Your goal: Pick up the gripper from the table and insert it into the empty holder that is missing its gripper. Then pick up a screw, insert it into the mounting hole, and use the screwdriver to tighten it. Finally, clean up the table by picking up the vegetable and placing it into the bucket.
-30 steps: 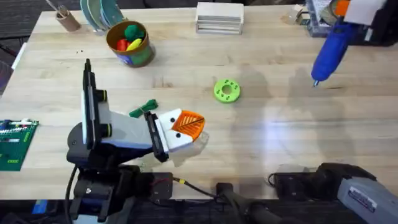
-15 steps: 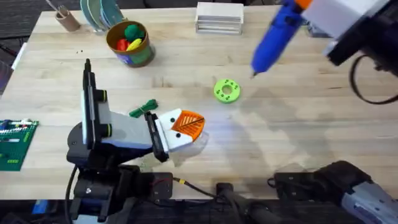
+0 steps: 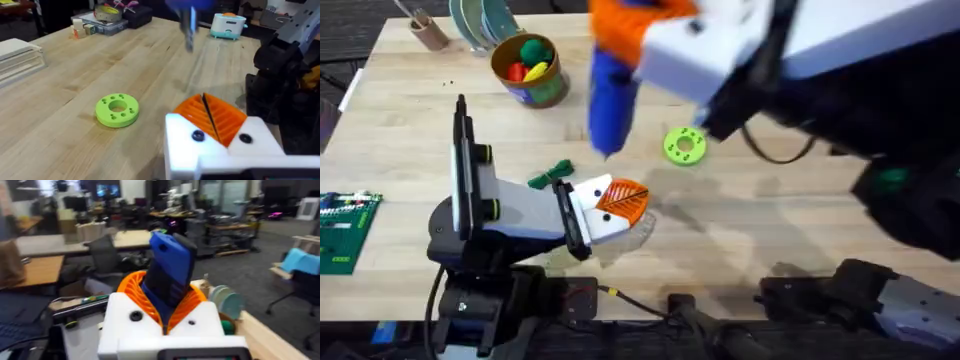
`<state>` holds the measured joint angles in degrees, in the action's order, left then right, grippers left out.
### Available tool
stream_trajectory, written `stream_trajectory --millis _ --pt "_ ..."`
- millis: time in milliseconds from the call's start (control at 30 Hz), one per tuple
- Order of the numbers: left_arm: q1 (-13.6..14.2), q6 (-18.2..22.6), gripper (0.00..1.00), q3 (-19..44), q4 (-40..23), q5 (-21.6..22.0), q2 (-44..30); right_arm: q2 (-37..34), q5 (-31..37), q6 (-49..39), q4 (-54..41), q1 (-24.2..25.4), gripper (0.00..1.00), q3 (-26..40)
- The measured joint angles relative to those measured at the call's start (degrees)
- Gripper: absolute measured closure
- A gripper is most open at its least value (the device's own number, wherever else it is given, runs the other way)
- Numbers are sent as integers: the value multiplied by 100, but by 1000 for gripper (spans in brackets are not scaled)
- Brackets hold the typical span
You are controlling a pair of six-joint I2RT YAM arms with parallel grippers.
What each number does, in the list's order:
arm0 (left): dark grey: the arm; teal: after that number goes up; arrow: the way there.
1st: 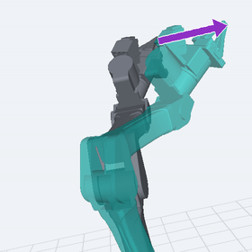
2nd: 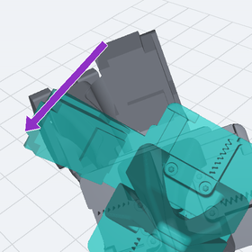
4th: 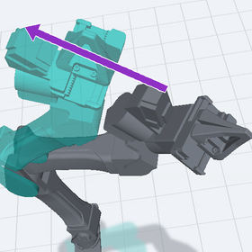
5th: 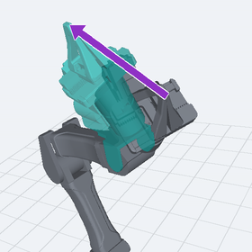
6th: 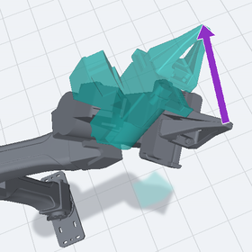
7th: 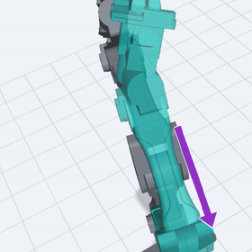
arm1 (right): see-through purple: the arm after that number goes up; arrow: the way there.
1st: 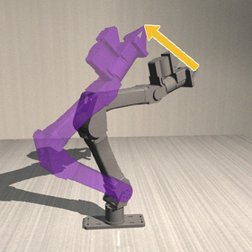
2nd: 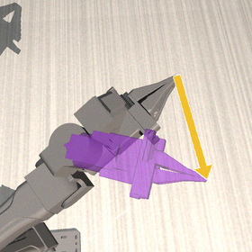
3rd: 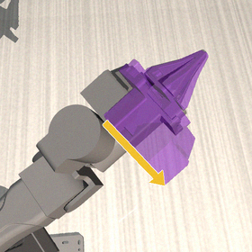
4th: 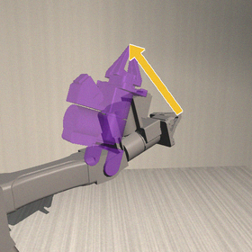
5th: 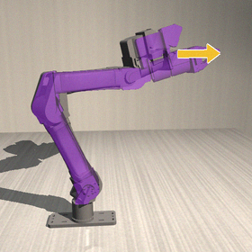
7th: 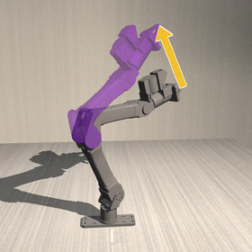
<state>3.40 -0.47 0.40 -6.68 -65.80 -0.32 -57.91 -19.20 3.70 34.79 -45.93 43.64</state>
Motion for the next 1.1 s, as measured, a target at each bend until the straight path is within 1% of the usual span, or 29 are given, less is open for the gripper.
stream_trajectory --millis 133,567,900,1100 --pt "0 0 984 0 0 0 0 -261 -17 4 56 -275 972 -11" --pt "0 0 984 2 0 0 2 -416 -19 44 93 -545 972 -26" --pt "0 0 984 0 0 0 0 -501 -17 -66 -226 -553 972 -26" --pt "0 0 984 0 0 0 0 -505 -17 -225 -189 -553 972 -26"
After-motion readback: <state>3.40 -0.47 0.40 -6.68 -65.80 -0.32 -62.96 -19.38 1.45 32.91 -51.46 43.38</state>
